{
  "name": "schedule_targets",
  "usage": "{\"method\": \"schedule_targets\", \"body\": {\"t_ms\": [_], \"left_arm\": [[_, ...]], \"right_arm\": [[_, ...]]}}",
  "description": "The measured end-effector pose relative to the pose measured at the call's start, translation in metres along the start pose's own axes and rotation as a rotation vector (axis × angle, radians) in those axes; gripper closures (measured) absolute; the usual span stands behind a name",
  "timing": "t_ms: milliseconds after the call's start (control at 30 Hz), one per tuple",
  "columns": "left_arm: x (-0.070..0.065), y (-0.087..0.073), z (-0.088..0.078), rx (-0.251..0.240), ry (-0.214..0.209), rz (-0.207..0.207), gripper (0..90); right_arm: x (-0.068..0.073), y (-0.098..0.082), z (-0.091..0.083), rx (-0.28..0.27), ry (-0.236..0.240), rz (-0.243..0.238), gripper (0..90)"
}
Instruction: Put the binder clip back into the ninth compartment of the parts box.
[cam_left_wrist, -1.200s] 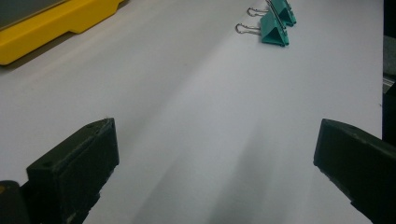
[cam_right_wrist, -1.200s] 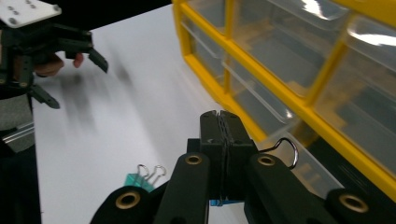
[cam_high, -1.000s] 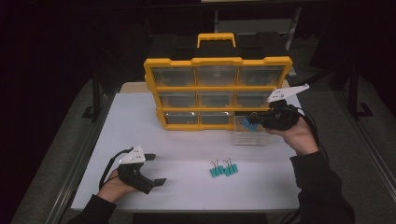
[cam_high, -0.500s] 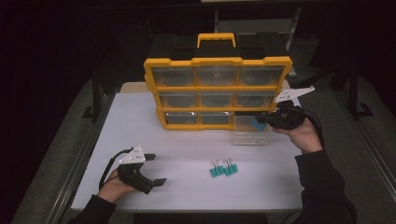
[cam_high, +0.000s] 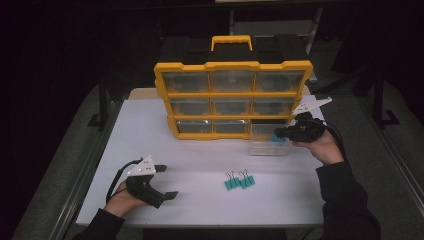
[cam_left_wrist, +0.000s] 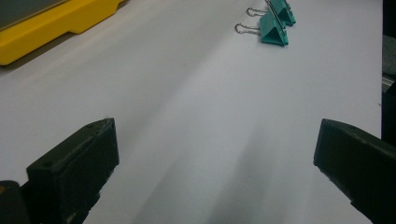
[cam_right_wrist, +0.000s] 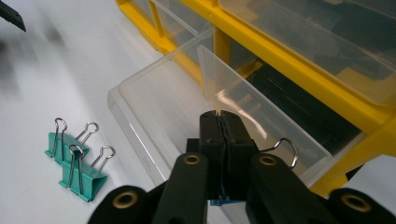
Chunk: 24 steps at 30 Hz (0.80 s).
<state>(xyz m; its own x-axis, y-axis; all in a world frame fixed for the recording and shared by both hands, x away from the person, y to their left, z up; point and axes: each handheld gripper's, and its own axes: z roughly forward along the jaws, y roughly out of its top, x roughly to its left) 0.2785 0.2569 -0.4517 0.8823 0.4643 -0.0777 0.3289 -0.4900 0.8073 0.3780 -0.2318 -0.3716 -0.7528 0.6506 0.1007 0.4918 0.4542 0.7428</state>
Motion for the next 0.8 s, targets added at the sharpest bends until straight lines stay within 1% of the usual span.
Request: {"method": "schedule_targets", "body": {"t_ms": [67,100,167,267,433,500,633,800], "left_arm": [[0.000,0.000,0.000,-0.002,0.000,-0.002,0.0],[0.000,0.000,0.000,-0.001,0.000,-0.001,0.0],[0.000,0.000,0.000,0.000,0.000,0.000,0.0],[0.000,0.000,0.000,0.001,0.000,0.000,0.0],[0.000,0.000,0.000,0.001,0.001,-0.002,0.0],[0.000,0.000,0.000,-0.001,0.002,-0.002,0.0],[0.000,0.000,0.000,0.000,0.002,-0.001,0.0],[0.000,0.000,-0.001,-0.002,0.003,0.000,0.0]], "right_arm": [[0.000,0.000,-0.002,-0.014,-0.006,0.004,75.0],[0.001,0.001,-0.005,-0.031,-0.007,0.014,70.2],[0.001,0.001,-0.007,-0.039,-0.005,0.016,69.8],[0.004,0.003,-0.012,-0.058,0.000,0.020,64.5],[0.012,0.007,-0.020,-0.086,0.015,0.022,59.2],[0.016,0.007,-0.022,-0.091,0.024,0.024,57.8],[0.025,0.006,-0.024,-0.088,0.024,0.016,53.1],[0.037,0.006,-0.027,-0.088,0.035,0.011,44.9]]}}
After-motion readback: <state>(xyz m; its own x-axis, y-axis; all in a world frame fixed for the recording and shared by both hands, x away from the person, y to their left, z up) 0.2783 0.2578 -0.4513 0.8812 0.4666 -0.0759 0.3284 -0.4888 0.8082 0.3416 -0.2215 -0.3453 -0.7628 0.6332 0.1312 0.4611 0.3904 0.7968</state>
